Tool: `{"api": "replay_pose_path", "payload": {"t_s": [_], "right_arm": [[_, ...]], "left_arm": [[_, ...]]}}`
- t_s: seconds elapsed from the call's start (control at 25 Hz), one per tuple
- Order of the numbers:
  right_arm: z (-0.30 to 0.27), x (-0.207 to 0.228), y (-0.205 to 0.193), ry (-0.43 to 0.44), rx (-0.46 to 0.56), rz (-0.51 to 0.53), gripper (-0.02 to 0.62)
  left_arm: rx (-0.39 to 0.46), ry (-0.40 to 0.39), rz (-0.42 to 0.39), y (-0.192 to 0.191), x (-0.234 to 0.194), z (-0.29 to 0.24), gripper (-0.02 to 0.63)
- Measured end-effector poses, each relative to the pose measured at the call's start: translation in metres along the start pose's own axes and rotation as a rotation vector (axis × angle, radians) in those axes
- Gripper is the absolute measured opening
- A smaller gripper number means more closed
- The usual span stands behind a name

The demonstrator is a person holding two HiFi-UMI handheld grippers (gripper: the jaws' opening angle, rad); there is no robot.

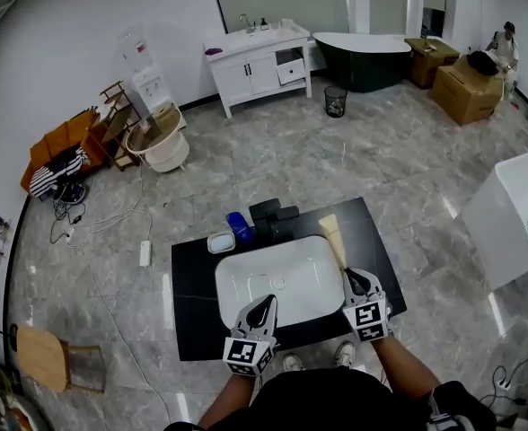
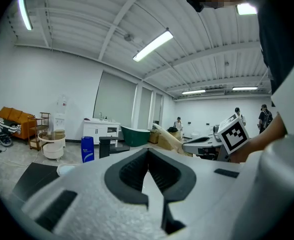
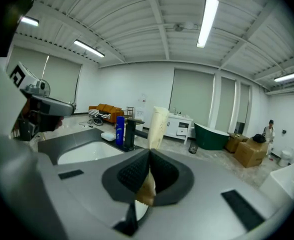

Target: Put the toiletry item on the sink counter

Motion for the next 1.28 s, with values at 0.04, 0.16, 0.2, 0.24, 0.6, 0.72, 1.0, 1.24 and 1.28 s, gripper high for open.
{"api": "replay_pose_path", "payload": {"t_s": [0.04,0.16,0.2,0.24,0.6,0.72,1.0,1.24,1.28], "right_arm": [[-0.004,0.005,-0.005,-0.005,-0.019,-0.008,0.008],[-0.015,0.019,-0.024,-0.026,-0.087,-0.045,0.008],[-0.02,0.024,-0.031,-0.035,-0.109,-0.051,0.008],[-0.025,0.029,-0.037,-0.046,-0.131,-0.051,0.008],[-0.059,0.061,-0.09,-0.125,-0.309,0.021,0.008],[-0.067,0.069,-0.112,-0.14,-0.362,0.02,0.008],[-0.08,0.078,-0.14,-0.154,-0.45,0.017,0.008],[-0.092,0.082,-0.15,-0.15,-0.5,-0.024,0.012],[-0.094,0.083,-0.152,-0.149,-0.507,-0.034,0.019]], "left_arm": [[-0.004,0.001,0.001,-0.001,0.0,-0.002,0.006],[-0.02,0.001,0.006,-0.005,0.001,-0.007,0.006],[-0.024,0.001,0.009,-0.006,0.002,-0.009,0.006],[-0.026,0.002,0.012,-0.007,0.002,-0.011,0.006],[-0.03,-0.004,0.02,-0.004,0.011,-0.024,0.006],[-0.037,0.004,0.029,-0.009,0.01,-0.024,0.006],[-0.062,-0.024,0.013,-0.015,0.013,-0.028,0.006],[-0.072,-0.026,0.015,-0.02,0.011,-0.027,0.006],[-0.073,-0.026,0.015,-0.021,0.011,-0.027,0.006]]}}
Point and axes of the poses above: the fingertips, and each gripper's own axes: z backward along the fingers, x to its right, y out of its top, the point moved 4 cm from there along z, backward along the fingers, and after that the axes turned 15 degrees about -z, right-handed, at the moved point
